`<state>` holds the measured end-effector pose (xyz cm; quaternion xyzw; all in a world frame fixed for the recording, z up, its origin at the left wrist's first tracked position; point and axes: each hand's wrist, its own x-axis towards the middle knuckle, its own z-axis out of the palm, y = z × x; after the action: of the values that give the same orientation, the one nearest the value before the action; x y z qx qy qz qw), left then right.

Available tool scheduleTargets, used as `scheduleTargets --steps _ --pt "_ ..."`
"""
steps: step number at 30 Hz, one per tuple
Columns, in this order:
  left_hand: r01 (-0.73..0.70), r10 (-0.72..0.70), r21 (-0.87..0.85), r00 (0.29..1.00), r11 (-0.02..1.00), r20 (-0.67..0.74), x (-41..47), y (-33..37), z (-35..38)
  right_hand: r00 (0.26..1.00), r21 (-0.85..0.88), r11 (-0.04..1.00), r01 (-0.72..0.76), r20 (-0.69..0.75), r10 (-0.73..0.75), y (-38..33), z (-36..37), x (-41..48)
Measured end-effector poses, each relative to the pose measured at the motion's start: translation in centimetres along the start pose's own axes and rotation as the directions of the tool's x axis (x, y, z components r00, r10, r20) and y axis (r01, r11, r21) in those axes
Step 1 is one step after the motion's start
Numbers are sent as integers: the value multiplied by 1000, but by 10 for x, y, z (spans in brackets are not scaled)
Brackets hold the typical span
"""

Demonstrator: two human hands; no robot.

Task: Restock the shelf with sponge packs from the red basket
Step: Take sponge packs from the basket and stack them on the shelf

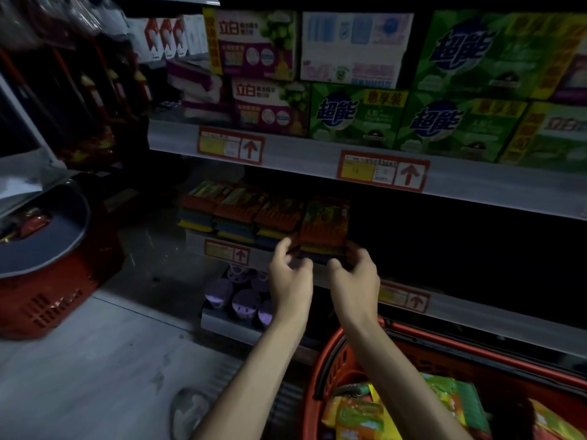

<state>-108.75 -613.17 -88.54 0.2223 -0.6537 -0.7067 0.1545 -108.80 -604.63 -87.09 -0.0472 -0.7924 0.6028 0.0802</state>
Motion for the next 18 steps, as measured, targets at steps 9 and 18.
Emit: scheduleTargets --steps 9,18 --pt "1 0 14 1000 1000 -25 3 5 -1 999 -4 1000 -24 30 24 0 -2 1" --pt "-19 19 20 999 1000 -35 6 5 -3 997 7 1000 -24 67 24 10 -2 9"
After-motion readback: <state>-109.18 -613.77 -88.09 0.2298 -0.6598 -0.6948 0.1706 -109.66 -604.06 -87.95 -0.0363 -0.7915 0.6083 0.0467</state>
